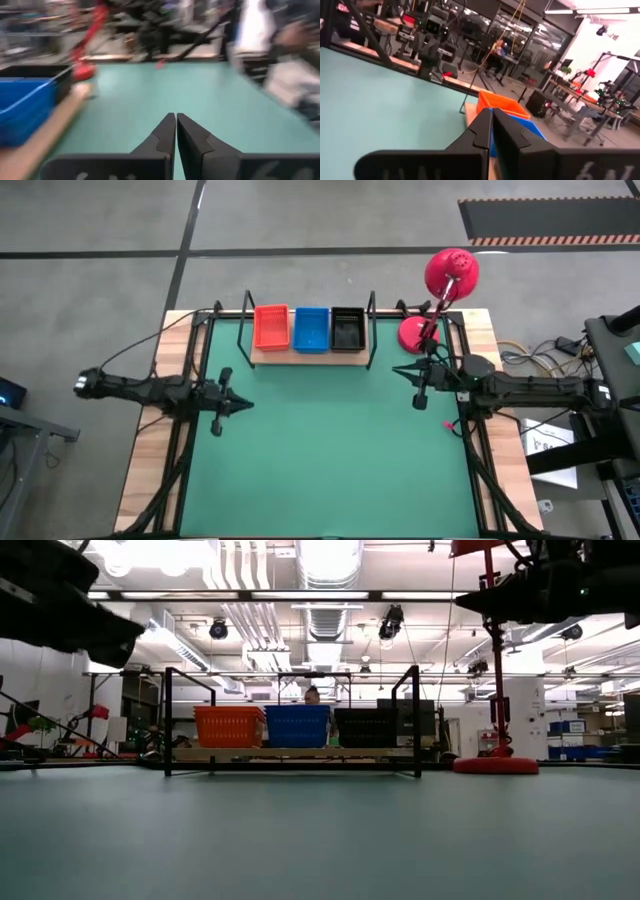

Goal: Stack baskets on shelf by color
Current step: Return to Home Position

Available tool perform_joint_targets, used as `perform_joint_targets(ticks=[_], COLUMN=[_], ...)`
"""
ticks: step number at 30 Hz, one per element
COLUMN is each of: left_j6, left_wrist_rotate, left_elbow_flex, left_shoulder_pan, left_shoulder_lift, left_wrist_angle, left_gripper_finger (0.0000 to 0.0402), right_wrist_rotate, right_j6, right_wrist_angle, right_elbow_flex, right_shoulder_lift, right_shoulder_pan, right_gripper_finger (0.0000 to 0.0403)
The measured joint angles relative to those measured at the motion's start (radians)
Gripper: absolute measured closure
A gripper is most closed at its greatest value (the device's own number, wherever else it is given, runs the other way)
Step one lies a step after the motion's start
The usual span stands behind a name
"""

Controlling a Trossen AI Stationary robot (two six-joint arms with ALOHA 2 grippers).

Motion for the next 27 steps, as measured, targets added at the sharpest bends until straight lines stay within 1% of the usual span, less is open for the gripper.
perform_joint_targets(ticks=[2, 3, 5, 9, 16, 20, 27], left_j6=[0.000, 0.000, 0.003, 0.002, 0.000, 0.003, 0.004], left_wrist_rotate=[0.129, 0.178, 0.229, 0.235, 0.236, 0.222, 0.210], left_elbow_flex=[0.002, 0.002, -0.001, -0.017, -0.029, -0.029, -0.037], left_shoulder_pan=[0.039, 0.055, 0.080, 0.113, 0.117, 0.117, 0.117], left_shoulder_lift=[-0.022, -0.031, -0.047, -0.071, -0.104, -0.111, -0.110], left_wrist_angle=[0.003, 0.004, 0.003, 0.002, 0.005, 0.005, 0.004], left_gripper_finger=[0.0402, 0.0402, 0.0402, 0.0402, 0.0402, 0.0402, 0.0402], right_wrist_rotate=[-0.016, -0.022, -0.035, -0.046, -0.098, -0.158, -0.213], right_j6=[0.000, -0.001, -0.004, -0.005, 0.028, 0.057, 0.048], right_wrist_angle=[-0.002, -0.001, -0.001, 0.007, 0.014, 0.042, 0.038], right_elbow_flex=[-0.011, -0.019, -0.037, -0.084, -0.144, -0.181, -0.201], right_shoulder_lift=[-0.028, -0.045, -0.078, -0.144, -0.252, -0.283, -0.311], right_shoulder_pan=[-0.009, -0.013, -0.024, -0.044, -0.051, -0.051, -0.051], right_gripper_finger=[0.0394, 0.0394, 0.0394, 0.0394, 0.0394, 0.0394, 0.0394])
